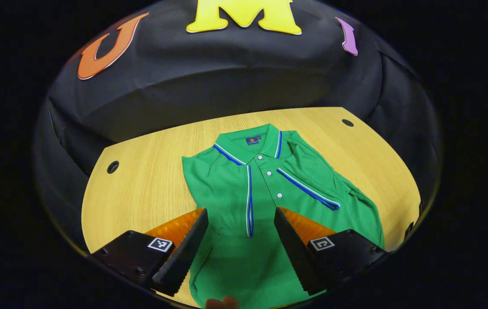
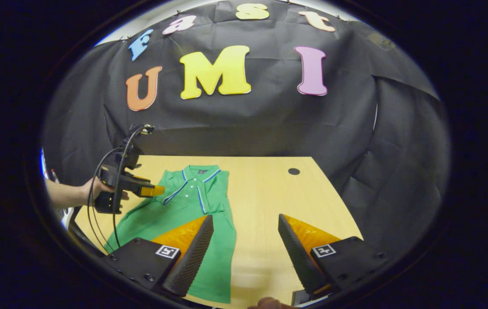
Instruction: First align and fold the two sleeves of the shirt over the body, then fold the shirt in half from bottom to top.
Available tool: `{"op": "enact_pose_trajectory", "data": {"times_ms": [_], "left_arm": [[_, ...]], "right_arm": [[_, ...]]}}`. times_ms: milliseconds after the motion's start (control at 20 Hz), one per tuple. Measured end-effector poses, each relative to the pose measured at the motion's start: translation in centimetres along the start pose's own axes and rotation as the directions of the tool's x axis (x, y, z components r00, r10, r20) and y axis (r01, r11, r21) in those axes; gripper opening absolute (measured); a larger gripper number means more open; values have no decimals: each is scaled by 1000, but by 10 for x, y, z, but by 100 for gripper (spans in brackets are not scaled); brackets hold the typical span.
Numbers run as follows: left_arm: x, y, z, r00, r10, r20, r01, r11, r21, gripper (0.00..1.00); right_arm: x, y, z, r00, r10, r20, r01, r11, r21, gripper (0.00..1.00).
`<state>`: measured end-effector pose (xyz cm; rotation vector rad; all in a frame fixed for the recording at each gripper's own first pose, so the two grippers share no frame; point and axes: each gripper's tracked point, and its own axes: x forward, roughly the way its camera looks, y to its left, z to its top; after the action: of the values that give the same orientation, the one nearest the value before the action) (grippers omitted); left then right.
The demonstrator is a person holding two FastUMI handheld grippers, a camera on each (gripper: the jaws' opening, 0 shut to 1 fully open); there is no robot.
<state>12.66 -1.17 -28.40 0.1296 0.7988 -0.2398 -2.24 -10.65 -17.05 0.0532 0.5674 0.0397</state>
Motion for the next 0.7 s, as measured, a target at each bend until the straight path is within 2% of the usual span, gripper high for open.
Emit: {"op": "enact_pose_trajectory", "data": {"times_ms": [200, 400, 450, 700], "left_arm": [[-51, 7, -5, 998, 24, 54, -20, 997, -70, 100], [-100, 14, -35, 998, 33, 53, -25, 988, -154, 100], [-111, 15, -47, 998, 33, 44, -25, 984, -176, 100], [-149, 17, -120, 999, 1, -54, -13, 975, -223, 100]], "right_arm": [[3, 24, 3, 998, 59, 9, -59, 998, -14, 96], [0, 39, -1, 995, 96, 2, -96, 995, -19, 94], [0, 40, -5, 995, 100, -3, -100, 995, -20, 96], [-6, 30, -45, 991, 92, -94, -97, 994, -57, 93]]}}
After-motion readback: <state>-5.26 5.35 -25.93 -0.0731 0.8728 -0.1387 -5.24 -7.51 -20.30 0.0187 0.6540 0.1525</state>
